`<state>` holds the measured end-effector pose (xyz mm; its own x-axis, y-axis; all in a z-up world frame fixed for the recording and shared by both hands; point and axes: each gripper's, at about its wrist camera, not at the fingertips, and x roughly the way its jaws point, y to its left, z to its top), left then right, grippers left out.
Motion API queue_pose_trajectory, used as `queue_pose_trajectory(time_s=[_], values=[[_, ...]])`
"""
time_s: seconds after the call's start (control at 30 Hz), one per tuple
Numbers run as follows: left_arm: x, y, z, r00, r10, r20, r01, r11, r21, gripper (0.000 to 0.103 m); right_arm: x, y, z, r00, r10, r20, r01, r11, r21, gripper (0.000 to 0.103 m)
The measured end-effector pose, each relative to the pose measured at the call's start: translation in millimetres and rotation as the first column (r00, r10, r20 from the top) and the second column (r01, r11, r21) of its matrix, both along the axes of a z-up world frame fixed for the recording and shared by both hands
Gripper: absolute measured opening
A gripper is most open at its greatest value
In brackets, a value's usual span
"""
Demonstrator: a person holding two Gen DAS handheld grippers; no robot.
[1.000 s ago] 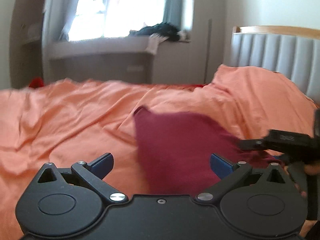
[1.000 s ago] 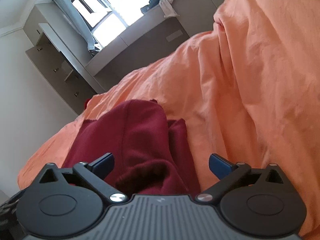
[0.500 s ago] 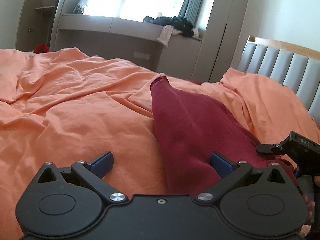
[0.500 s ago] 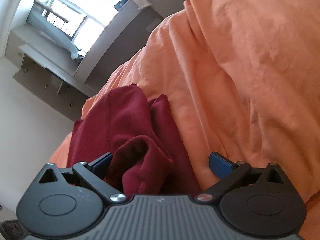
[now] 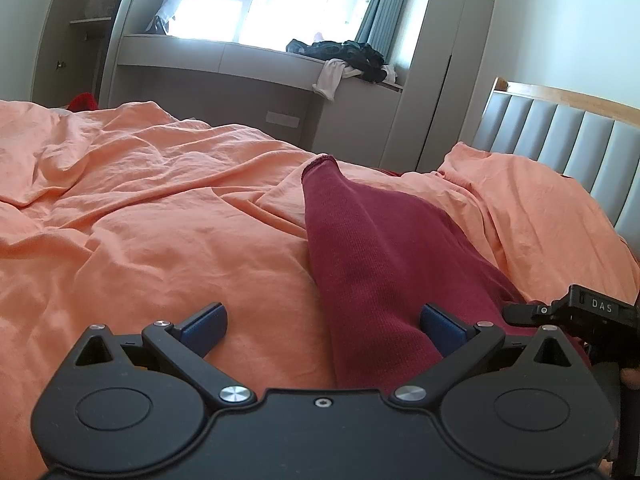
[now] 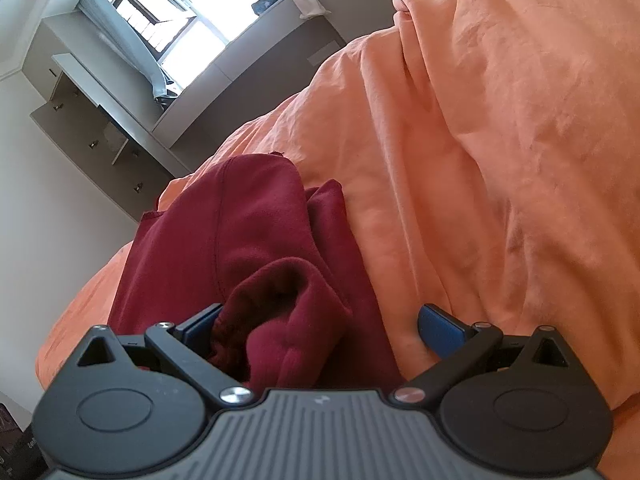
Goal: Fold small clothes
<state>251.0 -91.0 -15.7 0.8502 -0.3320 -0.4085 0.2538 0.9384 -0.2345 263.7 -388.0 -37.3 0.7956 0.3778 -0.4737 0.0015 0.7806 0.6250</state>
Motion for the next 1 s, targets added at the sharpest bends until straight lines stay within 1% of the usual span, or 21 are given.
queue_pose_trajectory(time_s=[0.17,0.27,0.37,0.5,0.6,0.67,0.77,0.8,0.87,0.9,0.93,1.0], values=[[-1,6,-1,1.0,-0.015,0.0,0.015,1.0,-0.021,0.103,-7,3,1,1.0,0.009,0.016,-0.008,0.999,-0.046,0.103],[-2,10,-1,1.0,-0.031,0.001,0.031,0.999,-0.039,0.103,-12,7,2,1.0,-0.001,0.029,0.004,0.996,-0.085,0.103],[-1,10,-3,0.999,-0.041,0.012,0.042,0.998,-0.039,0.103,-19,13,1,0.999,-0.018,0.046,0.023,0.993,-0.114,0.103],[-2,8,-8,0.999,-0.036,0.035,0.037,0.999,-0.033,0.103,-28,13,-5,0.997,-0.06,0.039,0.063,0.996,-0.068,0.103],[-5,7,-10,0.998,-0.027,0.054,0.029,0.999,-0.028,0.103,-30,7,-1,0.999,-0.031,0.016,0.032,0.998,-0.047,0.103],[-6,8,-12,0.998,-0.025,0.061,0.027,0.999,-0.031,0.103,-30,-5,3,0.999,-0.023,0.023,0.023,1.0,0.009,0.103],[-7,9,-13,0.997,-0.026,0.07,0.029,0.999,-0.032,0.103,-29,-24,2,0.997,-0.064,0.039,0.059,0.989,0.137,0.103],[-7,9,-14,0.997,-0.026,0.074,0.028,0.999,-0.031,0.103,-26,-31,-1,0.997,-0.072,0.028,0.065,0.979,0.194,0.103],[-9,9,-15,0.996,-0.024,0.082,0.027,0.999,-0.028,0.103,-18,-44,-12,0.998,-0.064,-0.022,0.068,0.942,0.33,0.103],[-9,9,-15,0.996,-0.022,0.084,0.025,0.999,-0.027,0.103,-16,-47,-17,0.997,-0.057,-0.042,0.069,0.925,0.373,0.103],[-10,9,-15,0.996,-0.021,0.085,0.023,0.999,-0.026,0.103,-15,-48,-19,0.997,-0.062,-0.048,0.076,0.92,0.385,0.103],[-10,8,-14,0.996,-0.018,0.083,0.02,1.0,-0.022,0.103,-17,-46,-18,0.997,-0.06,-0.042,0.07,0.936,0.344,0.102]])
